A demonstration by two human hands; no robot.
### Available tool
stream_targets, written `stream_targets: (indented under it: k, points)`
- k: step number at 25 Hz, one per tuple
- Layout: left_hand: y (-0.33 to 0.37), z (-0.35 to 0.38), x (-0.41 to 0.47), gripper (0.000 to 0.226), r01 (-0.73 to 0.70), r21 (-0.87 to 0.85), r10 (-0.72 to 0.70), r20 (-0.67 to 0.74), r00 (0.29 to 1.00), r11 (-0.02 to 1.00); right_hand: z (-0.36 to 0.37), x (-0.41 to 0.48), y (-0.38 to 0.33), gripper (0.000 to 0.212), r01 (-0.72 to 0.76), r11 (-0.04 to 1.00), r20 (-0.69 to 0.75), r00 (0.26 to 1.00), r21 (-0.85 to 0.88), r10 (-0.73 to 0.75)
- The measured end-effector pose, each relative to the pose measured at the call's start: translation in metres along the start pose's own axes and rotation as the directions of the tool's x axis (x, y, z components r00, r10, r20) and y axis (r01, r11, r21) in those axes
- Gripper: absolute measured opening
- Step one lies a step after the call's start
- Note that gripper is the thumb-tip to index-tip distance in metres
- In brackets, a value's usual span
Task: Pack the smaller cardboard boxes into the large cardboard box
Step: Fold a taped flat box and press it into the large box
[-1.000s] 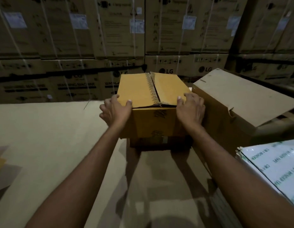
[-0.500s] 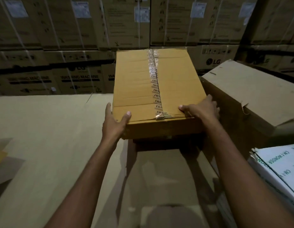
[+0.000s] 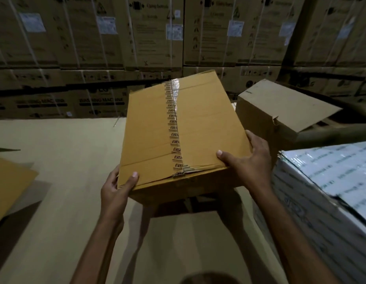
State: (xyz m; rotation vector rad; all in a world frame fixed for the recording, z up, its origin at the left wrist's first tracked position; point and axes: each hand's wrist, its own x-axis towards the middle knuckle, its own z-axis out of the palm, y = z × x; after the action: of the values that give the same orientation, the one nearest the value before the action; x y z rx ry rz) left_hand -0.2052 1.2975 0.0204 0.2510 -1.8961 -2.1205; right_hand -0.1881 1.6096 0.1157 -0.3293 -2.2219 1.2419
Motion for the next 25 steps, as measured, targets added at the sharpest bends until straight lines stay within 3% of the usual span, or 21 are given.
stream_targets:
  k: [6, 12, 20, 25]
  points:
    - [0.040, -0.030, -0.039, 0.054, -0.107, -0.022, 0.106, -0.057, 0.993, 0.994, -0.022, -0.066, -0.003, 0.099, -0.083, 0.990, 0.002, 0.997, 0.113, 0.083]
    - [0.065, -0.049, -0.072, 0.049, -0.144, -0.031, 0.140, -0.116, 0.983, 0.989, -0.037, -0.102, -0.006, 0.100, -0.097, 0.990, -0.011, 0.995, 0.103, 0.099]
    - [0.050, -0.069, -0.135, 0.058, -0.087, -0.004, 0.085, -0.175, 0.981, 0.996, -0.064, -0.137, 0.008, 0.074, -0.042, 0.993, 0.095, 0.995, 0.109, 0.031]
    - [0.061, -0.082, -0.197, 0.056, -0.159, 0.047, 0.165, -0.176, 0.971, 0.986, -0.100, -0.173, 0.013, 0.067, 0.012, 0.985, 0.123, 0.992, 0.171, -0.033]
